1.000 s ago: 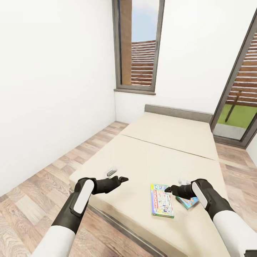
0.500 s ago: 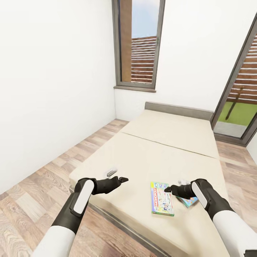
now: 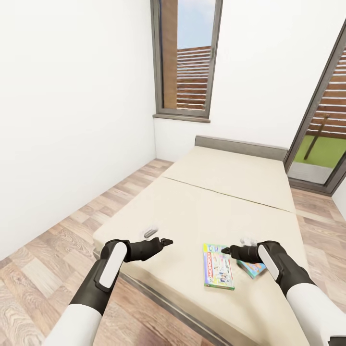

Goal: Put all the toys in the child's room - the three board games (two on the bed and one on the table), the two jigsaw puzzles on the table, and the tennis ball on the table - inside the toy box on the table in the child's room.

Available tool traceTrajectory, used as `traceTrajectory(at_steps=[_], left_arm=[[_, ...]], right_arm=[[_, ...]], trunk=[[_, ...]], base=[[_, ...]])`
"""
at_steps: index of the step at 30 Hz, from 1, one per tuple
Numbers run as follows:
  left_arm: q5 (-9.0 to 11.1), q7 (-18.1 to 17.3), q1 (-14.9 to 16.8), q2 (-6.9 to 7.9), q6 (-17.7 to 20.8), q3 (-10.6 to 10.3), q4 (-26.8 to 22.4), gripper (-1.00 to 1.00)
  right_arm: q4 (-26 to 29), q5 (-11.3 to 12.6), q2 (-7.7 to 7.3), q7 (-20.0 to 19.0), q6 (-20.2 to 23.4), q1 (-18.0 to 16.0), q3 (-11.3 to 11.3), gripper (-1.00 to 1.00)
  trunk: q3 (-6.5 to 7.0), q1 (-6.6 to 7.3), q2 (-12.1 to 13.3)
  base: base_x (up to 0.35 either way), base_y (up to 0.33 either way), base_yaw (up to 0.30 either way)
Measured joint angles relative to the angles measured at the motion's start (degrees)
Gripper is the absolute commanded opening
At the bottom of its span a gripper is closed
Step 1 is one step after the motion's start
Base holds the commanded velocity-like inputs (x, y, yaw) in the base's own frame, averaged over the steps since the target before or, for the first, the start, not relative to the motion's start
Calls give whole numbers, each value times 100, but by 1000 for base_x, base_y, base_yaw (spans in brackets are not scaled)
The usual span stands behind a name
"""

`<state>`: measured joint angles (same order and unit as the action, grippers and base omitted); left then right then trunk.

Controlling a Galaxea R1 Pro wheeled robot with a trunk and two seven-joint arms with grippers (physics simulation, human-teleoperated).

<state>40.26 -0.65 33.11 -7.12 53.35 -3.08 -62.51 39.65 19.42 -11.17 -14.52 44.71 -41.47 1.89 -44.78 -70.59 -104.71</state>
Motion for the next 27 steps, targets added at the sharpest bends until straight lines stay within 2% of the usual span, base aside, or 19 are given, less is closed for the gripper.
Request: traceTrajectory(at_steps=[9,27], left_arm=[[-2,1,-1,0,-3,-1,1,100],[-2,1,-5,2,-4,-3,2,100]], right_arm=[[-7,-7,-1,-10,-287,4,-3,100],[-7,8,5,18,-379,2,15,100]], trunk=[[-6,0,0],[-10,0,0]], base=[[0,0,0],[0,0,0]])
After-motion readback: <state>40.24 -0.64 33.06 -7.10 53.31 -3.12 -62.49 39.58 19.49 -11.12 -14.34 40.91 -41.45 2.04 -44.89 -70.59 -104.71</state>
